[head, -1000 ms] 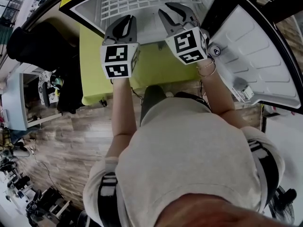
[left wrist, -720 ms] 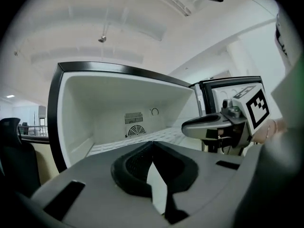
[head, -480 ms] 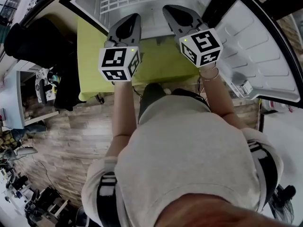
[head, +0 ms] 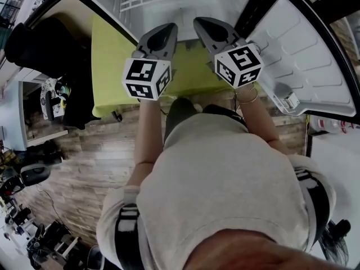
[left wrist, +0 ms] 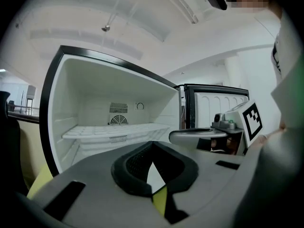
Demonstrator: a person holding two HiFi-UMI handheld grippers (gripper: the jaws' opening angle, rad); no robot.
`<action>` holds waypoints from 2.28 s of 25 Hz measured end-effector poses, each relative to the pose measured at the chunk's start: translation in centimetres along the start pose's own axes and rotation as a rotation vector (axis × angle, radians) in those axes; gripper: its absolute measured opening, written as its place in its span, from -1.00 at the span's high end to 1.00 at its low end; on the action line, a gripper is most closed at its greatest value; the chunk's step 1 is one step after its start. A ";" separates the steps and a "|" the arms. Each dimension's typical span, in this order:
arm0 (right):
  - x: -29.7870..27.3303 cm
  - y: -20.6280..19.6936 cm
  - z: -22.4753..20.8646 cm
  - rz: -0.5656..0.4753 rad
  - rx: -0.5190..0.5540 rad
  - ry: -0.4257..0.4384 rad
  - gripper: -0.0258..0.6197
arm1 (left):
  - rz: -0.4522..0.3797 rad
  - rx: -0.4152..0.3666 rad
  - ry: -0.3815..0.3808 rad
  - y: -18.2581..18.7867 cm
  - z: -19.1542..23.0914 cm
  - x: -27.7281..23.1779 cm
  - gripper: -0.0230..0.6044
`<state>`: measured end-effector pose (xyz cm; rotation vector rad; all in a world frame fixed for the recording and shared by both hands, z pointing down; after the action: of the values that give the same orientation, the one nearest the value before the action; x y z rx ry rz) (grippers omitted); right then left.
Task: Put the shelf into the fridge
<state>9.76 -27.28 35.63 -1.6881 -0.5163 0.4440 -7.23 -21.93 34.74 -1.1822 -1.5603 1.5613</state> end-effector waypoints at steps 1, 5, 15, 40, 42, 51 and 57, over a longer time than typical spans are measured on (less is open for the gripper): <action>0.2 -0.1 0.1 0.003 -0.004 -0.004 0.89 | 0.003 0.011 -0.006 -0.2 -0.1 0.1 0.89; 1.0 -0.4 0.4 0.015 -0.017 -0.011 0.89 | 0.016 0.038 0.028 -1.3 -0.5 0.4 0.89; 2.0 -2.0 0.8 0.074 -0.012 -0.018 0.89 | 0.030 0.120 0.010 -3.6 -1.5 1.1 0.89; 2.3 -3.4 1.5 0.116 -0.028 -0.005 0.89 | 0.110 0.121 -0.024 -4.8 -2.2 1.4 0.89; 2.2 -3.4 1.6 0.116 -0.029 -0.004 0.89 | 0.103 0.137 -0.022 -4.8 -2.1 1.4 0.89; 2.3 -3.7 1.6 0.120 -0.038 -0.015 0.89 | 0.083 0.163 -0.010 -4.7 -1.6 1.6 0.89; 2.4 -3.8 1.6 0.124 -0.044 -0.021 0.89 | 0.083 0.154 -0.016 -4.8 -1.6 1.7 0.89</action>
<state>10.55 -24.08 39.14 -1.7653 -0.4410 0.5445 -7.23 -19.20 39.38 -1.1642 -1.3893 1.7157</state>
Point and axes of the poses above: the fingertips, and each gripper's own axes: x backward along the fingers, z to its left, y out of its top, the point moved 10 cm from there along x, backward along the fingers, and after that the axes turned 7 degrees about -x, right-handed, at the moved point
